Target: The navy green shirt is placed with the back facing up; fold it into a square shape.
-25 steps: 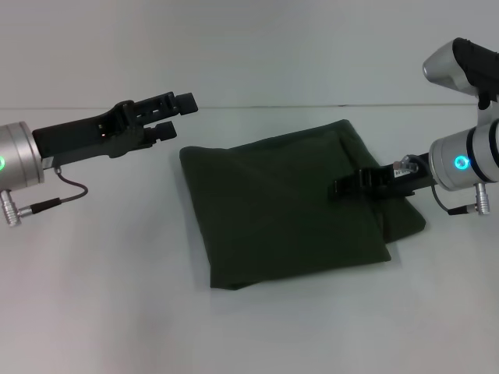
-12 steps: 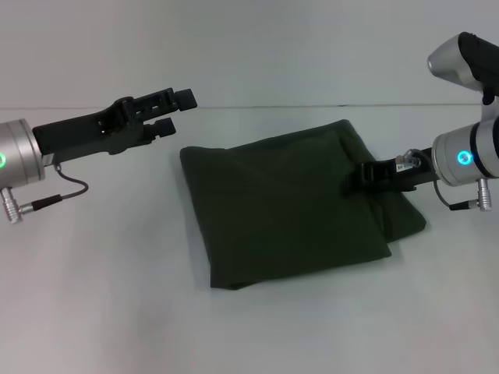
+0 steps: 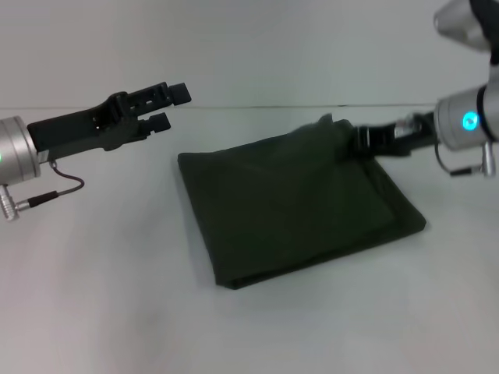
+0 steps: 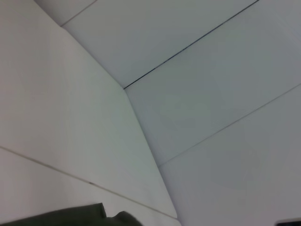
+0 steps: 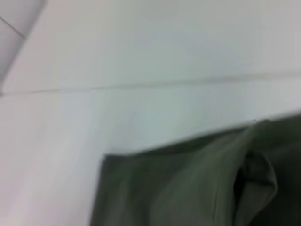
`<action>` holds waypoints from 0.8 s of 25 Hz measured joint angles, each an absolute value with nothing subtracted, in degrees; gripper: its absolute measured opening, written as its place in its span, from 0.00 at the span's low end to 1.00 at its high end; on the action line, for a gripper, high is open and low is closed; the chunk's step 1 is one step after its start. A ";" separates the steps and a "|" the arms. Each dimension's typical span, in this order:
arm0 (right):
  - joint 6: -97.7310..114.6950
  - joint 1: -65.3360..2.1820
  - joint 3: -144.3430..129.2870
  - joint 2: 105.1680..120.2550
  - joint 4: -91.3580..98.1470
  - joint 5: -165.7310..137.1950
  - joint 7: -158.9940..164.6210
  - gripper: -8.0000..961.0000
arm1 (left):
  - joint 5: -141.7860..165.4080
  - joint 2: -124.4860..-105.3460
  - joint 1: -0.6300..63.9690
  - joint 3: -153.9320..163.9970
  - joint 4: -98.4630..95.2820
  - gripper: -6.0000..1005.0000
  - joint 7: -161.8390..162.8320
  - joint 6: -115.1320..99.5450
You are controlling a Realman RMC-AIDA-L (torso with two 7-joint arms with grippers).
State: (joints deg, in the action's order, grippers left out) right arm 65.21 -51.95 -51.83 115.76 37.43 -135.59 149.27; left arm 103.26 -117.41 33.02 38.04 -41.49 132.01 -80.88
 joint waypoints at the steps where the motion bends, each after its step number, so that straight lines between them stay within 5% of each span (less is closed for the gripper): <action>1: 66.55 -51.94 -52.02 115.78 39.58 -135.85 150.24 0.06 | 103.23 -117.39 33.02 37.86 -41.52 0.91 132.01 -81.00; 20: 61.21 -51.99 -52.64 114.52 38.93 -144.34 152.38 0.06 | 101.74 -117.42 32.76 37.71 -41.48 0.91 131.51 -80.64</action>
